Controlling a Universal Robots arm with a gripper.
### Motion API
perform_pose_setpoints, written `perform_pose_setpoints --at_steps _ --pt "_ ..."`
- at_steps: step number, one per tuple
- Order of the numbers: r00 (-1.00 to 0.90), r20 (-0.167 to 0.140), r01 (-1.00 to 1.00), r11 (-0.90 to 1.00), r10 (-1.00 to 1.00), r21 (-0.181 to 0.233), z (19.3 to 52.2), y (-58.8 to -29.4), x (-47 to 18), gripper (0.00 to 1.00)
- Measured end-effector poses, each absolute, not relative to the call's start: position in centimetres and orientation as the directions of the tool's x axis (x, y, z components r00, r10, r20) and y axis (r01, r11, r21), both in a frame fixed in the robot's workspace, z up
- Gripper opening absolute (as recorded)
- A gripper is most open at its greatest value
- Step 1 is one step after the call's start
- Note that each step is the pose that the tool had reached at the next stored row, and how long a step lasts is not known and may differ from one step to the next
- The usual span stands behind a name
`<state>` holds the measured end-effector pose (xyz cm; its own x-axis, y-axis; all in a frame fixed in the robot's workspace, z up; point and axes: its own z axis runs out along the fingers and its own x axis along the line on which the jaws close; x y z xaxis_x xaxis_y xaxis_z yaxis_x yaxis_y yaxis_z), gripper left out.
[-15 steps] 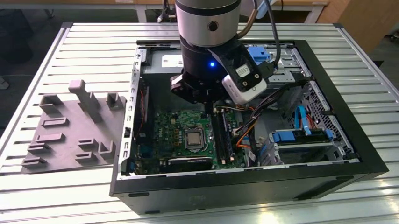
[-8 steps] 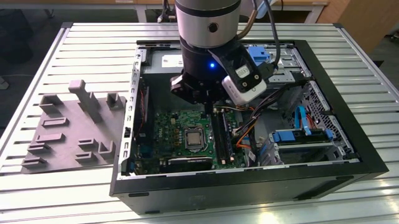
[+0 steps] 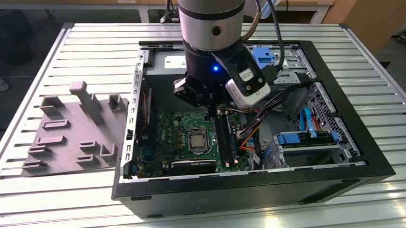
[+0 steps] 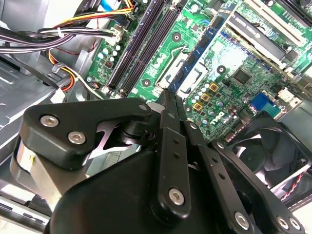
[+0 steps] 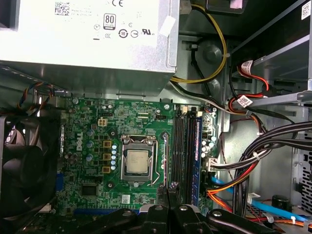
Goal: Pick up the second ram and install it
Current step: 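Insert the second ram into the second slot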
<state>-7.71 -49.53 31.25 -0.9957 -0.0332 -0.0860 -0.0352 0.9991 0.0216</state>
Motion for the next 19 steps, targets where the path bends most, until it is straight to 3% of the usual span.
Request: perform_pose_setpoints --at_steps 19 --pt "-0.996 -0.086 -0.035 0.999 -0.033 0.022 30.73 -49.53 -6.74 0.11"
